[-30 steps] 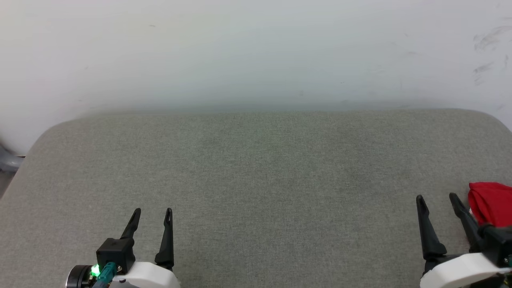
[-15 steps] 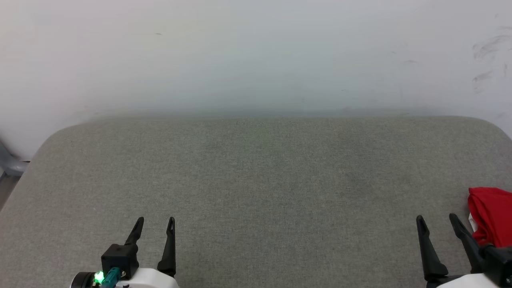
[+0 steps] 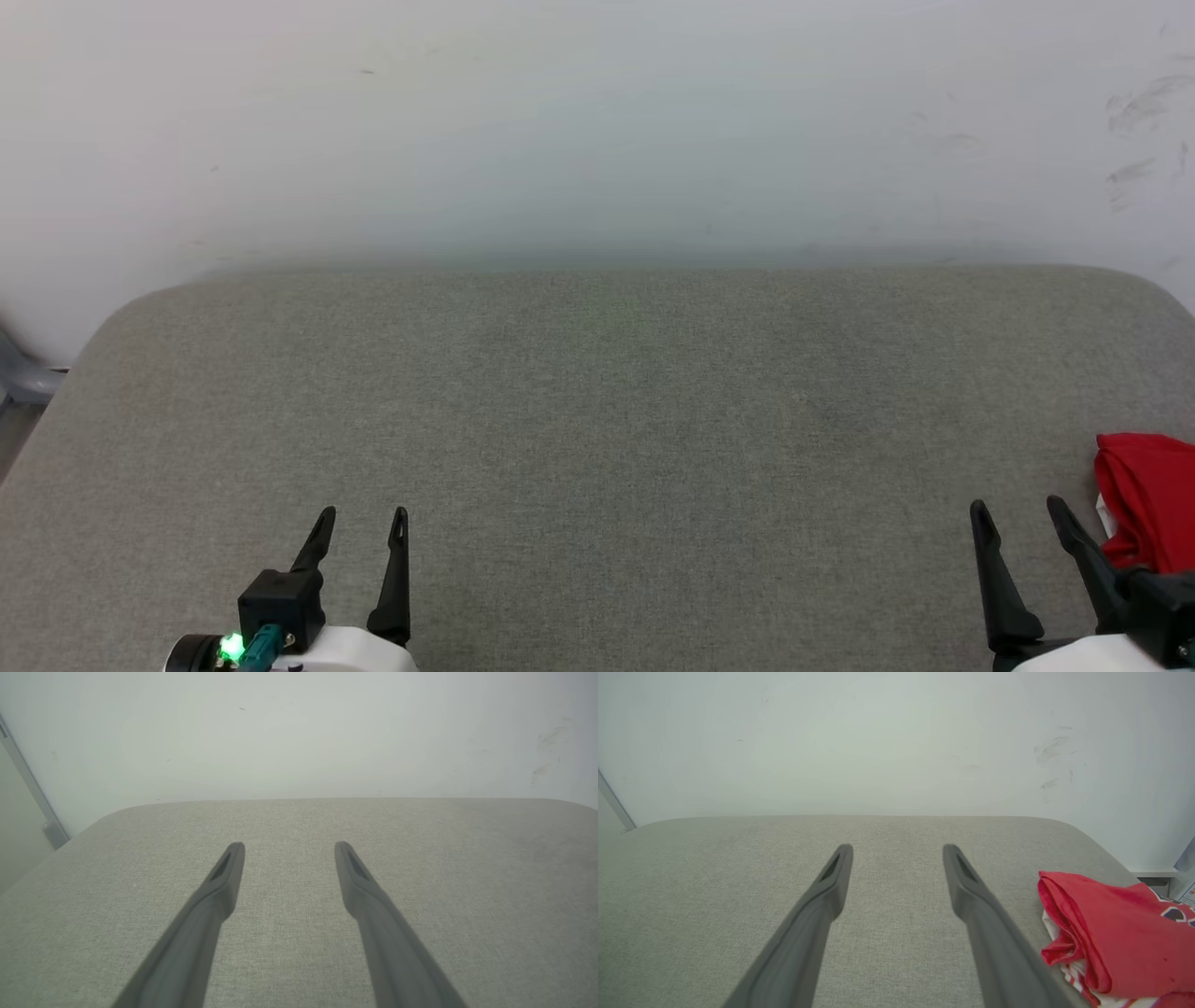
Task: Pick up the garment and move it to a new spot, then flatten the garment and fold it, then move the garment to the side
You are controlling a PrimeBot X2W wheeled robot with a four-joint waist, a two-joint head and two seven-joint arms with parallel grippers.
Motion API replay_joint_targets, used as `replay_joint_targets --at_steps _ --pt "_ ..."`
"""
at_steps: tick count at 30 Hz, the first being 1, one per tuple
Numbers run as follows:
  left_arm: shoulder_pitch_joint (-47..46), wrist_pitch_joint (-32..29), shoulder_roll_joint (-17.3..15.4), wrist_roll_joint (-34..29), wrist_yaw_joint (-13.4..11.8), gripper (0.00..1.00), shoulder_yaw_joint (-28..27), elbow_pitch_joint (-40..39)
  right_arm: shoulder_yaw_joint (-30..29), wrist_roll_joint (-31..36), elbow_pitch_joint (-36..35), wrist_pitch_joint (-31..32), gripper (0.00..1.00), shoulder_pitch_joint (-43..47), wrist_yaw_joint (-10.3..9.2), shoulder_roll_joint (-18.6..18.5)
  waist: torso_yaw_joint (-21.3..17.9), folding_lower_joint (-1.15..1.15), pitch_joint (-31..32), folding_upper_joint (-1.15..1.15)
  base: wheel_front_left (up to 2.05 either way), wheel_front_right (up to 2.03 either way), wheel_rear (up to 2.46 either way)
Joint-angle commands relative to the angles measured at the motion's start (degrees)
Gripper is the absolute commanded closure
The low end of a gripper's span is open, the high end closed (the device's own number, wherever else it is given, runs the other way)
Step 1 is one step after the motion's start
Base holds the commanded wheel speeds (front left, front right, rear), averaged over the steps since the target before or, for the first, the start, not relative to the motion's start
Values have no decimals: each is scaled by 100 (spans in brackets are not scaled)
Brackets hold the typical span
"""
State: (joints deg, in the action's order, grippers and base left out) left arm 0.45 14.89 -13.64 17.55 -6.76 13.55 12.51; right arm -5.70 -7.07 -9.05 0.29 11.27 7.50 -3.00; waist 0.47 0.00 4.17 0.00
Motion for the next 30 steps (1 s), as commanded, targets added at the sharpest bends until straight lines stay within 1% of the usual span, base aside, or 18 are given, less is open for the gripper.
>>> replay_joint_targets --at_steps 1,4,5,9,13,14,30 --pt "30 42 16 -11 16 0 -23 1 -3 -7 14 -39 0 -59 -2 22 0 0 -8 0 0 0 0" --pt "56 41 25 -11 30 0 -16 16 0 -22 21 -61 0 -64 -2 22 1 0 -12 0 0 0 0" --pt "3 1 12 -14 24 100 -13 8 -1 -3 8 -31 100 -20 0 0 0 0 -13 0 0 0 0" --pt "85 -47 64 67 39 100 -6 155 12 -93 193 -25 100 30 1 3 0 0 -17 0 0 0 0" --pt "30 -174 120 485 117 100 -129 165 13 -583 307 7 100 -71 1 1 -2 0 -31 0 0 0 0" --pt "30 -174 120 485 117 100 -129 165 13 -583 307 7 100 -71 1 1 -2 0 -31 0 0 0 0" --pt "-128 -589 322 1979 398 100 -529 148 8 -2297 731 126 100 -446 1 -15 -8 0 -84 0 0 0 0"
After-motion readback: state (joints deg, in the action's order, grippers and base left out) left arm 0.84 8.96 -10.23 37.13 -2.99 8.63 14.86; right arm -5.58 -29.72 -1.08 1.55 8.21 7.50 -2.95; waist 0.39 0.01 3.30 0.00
